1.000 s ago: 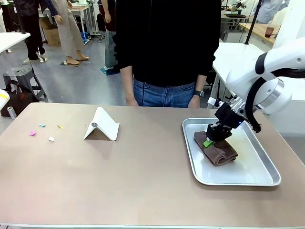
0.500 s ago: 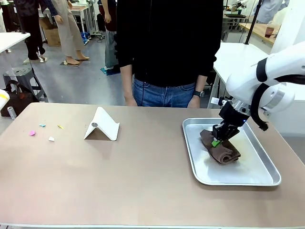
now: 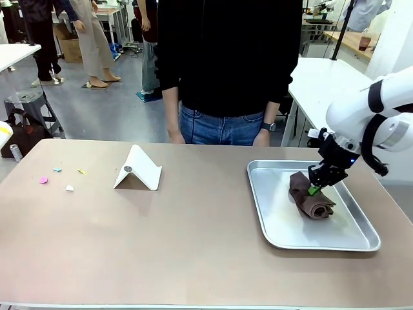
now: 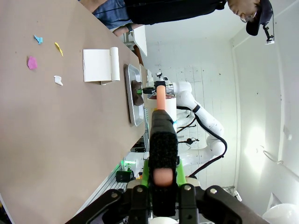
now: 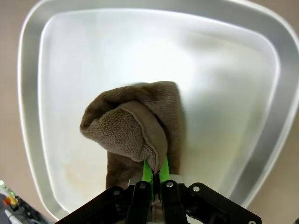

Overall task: Clean the surface of the table.
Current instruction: If a person points to the right, clean the right side of the table with your right hand, and if they point to the left, clean the left side with your left hand.

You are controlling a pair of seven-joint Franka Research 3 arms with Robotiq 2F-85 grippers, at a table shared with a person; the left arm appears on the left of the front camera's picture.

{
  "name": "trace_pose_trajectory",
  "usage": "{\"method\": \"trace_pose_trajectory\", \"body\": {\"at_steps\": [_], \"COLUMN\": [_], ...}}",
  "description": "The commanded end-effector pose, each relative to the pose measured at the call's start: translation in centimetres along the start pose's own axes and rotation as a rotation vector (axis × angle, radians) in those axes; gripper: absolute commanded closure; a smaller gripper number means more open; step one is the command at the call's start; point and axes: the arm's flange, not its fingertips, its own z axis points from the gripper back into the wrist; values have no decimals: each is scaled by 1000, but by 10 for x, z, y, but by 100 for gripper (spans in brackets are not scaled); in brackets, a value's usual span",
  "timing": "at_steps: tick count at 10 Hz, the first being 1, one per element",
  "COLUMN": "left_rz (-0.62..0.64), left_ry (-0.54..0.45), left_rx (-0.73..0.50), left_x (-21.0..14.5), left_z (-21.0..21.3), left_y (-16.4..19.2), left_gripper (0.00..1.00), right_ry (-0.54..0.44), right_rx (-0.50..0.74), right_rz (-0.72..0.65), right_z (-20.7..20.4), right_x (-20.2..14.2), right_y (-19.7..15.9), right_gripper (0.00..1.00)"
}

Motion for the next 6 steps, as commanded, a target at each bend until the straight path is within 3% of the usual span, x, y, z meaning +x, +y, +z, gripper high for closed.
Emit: {"method": "trace_pose_trajectory", "body": {"at_steps": [1,4,6], "left_rz": [-6,-6,-6], "left_ry": [4,4,4], "left_rx": [3,3,3], "left_x": [-3,-3,-3], "left_z": [1,1,1], "left_y": [-4,-4,-4], "left_gripper": [100,100,100], "right_ry": [-26,-64,-114], "right_rx": [-42,-54,35], "right_rz": [-74,-146,-165], "right_z": [6,19,35], "right_x": [-7,-14,-21], "right_y": [-9,-32,-42], "right_gripper": [94,94,94]}}
